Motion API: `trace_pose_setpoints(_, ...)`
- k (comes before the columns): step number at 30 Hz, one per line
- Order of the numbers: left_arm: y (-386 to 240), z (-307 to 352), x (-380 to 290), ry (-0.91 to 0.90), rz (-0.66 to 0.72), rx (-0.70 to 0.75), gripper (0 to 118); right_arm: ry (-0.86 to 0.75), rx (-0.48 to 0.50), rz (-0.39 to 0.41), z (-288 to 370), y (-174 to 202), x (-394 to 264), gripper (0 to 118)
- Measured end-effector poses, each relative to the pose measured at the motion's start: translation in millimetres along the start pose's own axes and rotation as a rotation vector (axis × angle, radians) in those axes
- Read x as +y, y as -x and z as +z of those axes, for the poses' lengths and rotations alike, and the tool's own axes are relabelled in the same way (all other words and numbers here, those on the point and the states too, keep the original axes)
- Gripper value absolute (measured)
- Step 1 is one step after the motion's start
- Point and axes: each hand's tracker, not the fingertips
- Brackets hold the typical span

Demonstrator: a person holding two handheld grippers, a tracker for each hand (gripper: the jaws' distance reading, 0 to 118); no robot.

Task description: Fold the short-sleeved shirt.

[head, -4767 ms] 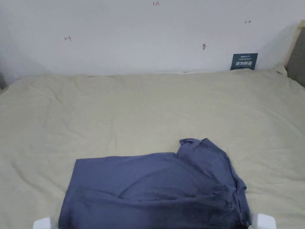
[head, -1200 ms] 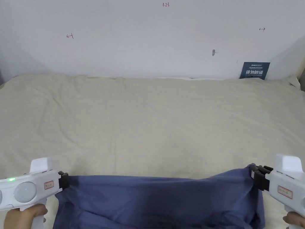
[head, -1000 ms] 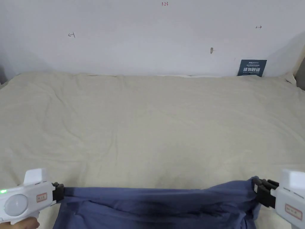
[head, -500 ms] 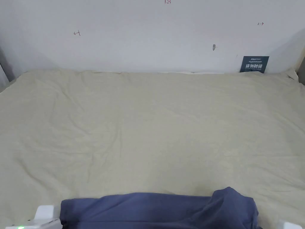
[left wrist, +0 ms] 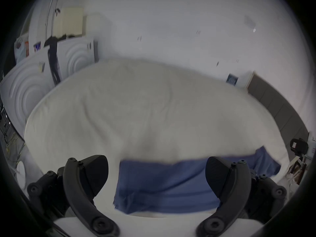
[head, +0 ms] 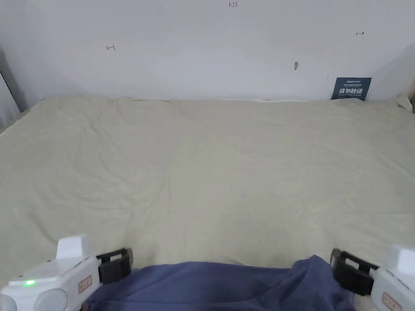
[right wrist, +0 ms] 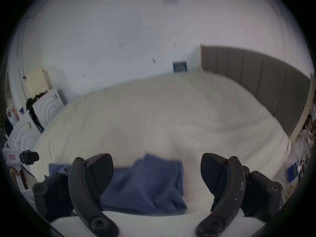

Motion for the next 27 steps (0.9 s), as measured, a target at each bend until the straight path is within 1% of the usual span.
trace_pose_setpoints(3, -25, 16, 29, -0.159, -0.034, -0.007, 115, -0.137, 0.013, 0.032, 15, 23, 29, 106)
trace_pose_setpoints(5, -39, 26, 43, -0.245, -0.053, -0.011, 113, -0.21, 0.016, 0.064, 23, 39, 43, 107)
trace_pose_setpoints(6, -54, 38, 51, -0.29, -0.06, -0.012, 110, -0.24, 0.012, 0.078, 27, 47, 49, 107)
trace_pose_setpoints(8, -66, 46, 58, -0.357, -0.064, -0.013, 101, -0.3, 0.01, 0.117, 34, 60, 55, 105)
trace_pose_setpoints(9, -72, 49, 61, -0.388, -0.079, -0.017, 97, -0.325, 0.006, 0.135, 37, 67, 57, 100)
trace_pose_setpoints(11, -81, 51, 63, -0.442, -0.108, -0.008, 80, -0.37, 0.002, 0.166, 42, 77, 60, 79)
trace_pose_setpoints(12, -85, 53, 63, -0.461, -0.122, -0.007, 64, -0.384, -0.004, 0.178, 44, 82, 60, 67)
trace_pose_setpoints(13, -88, 54, 63, -0.47, -0.135, -0.007, 28, -0.39, -0.006, 0.185, 45, 85, 60, 41)
trace_pose_setpoints(14, -86, 46, 61, -0.475, -0.151, -0.012, 2, -0.4, -0.004, 0.195, 46, 89, 60, 19)
trace_pose_setpoints(15, -88, 45, 60, -0.479, -0.157, -0.015, 1, -0.416, -0.014, 0.206, 47, 92, 59, 2)
trace_pose_setpoints(16, -91, 44, 60, -0.477, -0.169, 0.003, 0, -0.423, -0.022, 0.209, 46, 91, 58, 1)
trace_pose_setpoints(18, -93, 45, 61, -0.459, -0.164, -0.042, 0, -0.43, -0.018, 0.217, 46, 91, 57, 1)
trace_pose_setpoints(21, -90, 43, 59, -0.447, -0.124, -0.058, 0, -0.42, -0.016, 0.225, 43, 92, 55, 1)
trace_pose_setpoints(24, -84, 43, 60, -0.43, -0.114, -0.041, 0, -0.413, -0.011, 0.218, 43, 91, 54, 1)
trace_pose_setpoints(27, -69, 42, 62, -0.351, -0.082, -0.059, 0, -0.405, -0.008, 0.218, 41, 92, 52, 1)
